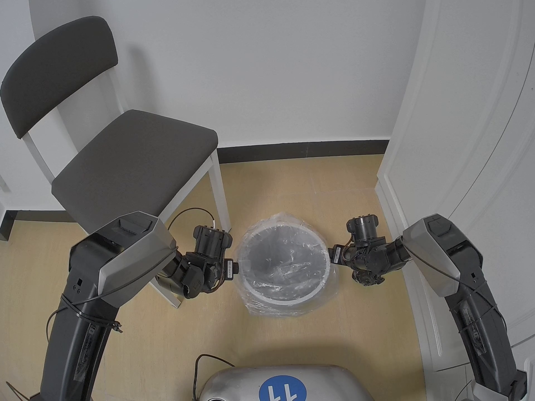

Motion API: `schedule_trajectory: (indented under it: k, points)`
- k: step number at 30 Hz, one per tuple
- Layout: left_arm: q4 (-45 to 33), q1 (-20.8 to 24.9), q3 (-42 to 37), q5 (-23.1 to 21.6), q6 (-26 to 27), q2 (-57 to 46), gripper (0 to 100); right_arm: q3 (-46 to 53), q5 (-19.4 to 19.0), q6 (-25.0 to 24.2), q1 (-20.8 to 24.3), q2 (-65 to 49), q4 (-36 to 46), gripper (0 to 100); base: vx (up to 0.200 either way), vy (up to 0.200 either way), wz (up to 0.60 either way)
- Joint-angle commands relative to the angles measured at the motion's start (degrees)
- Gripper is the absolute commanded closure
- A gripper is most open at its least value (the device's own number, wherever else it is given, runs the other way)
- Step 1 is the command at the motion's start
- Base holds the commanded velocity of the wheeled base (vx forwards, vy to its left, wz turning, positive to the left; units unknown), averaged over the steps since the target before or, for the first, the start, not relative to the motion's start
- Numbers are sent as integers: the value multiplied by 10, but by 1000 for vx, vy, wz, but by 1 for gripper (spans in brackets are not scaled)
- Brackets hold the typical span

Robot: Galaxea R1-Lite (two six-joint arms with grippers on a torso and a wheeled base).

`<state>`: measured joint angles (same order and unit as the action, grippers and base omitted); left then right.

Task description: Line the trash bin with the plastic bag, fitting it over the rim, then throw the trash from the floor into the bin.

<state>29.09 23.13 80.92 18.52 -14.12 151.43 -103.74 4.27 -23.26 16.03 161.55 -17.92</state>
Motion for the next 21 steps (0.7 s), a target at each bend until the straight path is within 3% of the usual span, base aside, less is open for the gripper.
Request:
schedule_trajectory:
  k: [1,11,17,21]
  points:
    - [0,0,-1,0,0,0,0,-49,27,-9,12,32,11,0,0,0,0]
    - [-5,-3,15,0,1,4,0,-54,74,-26,21,34,10,0,0,0,0]
    - [-47,-1,80,-4,1,21,0,-69,129,-83,32,41,7,0,0,0,0]
    - [-56,-12,145,-4,16,61,0,-69,147,-89,32,40,7,0,0,0,0]
